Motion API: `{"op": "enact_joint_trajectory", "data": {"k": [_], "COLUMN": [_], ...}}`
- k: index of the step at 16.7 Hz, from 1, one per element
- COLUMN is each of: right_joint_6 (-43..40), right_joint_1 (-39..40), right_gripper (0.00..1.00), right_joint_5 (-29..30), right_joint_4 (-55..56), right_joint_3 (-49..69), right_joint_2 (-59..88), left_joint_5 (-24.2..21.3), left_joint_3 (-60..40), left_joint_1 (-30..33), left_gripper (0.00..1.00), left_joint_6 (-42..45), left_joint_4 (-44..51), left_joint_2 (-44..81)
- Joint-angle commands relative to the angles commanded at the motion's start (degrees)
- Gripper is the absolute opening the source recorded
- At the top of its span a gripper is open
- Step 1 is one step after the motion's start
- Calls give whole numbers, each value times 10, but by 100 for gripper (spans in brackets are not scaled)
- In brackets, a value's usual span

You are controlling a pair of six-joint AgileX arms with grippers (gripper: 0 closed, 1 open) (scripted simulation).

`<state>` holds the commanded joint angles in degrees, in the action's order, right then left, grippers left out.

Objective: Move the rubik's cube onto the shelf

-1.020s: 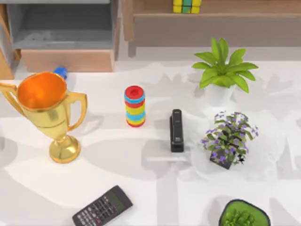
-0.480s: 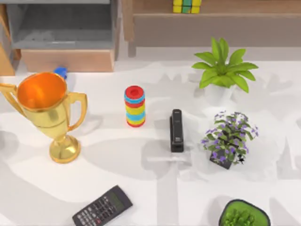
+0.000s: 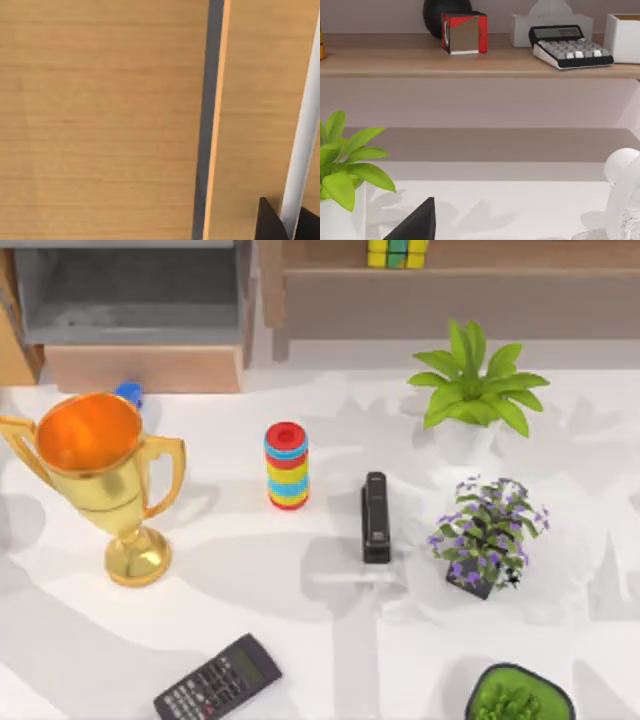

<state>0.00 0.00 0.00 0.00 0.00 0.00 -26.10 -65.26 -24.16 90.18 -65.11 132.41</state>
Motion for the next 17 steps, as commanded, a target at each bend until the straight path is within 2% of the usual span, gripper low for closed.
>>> {"op": "enact_joint_trajectory", "data": {"k": [12,17], "right_joint_6": [0,0], "right_joint_1": [0,0], "right_gripper": [100,100], "right_joint_5": [0,0], "right_joint_4": [0,0], "right_joint_3": [0,0], "right_joint_2": [0,0], "left_joint_5": [15,15], "left_joint_3": [-65,-65], "left_joint_1": [17,17], "left_gripper": [0,38], "left_joint_6": [-2,-2], "left_joint_4": [35,35], "left_joint_2": [28,28]}}
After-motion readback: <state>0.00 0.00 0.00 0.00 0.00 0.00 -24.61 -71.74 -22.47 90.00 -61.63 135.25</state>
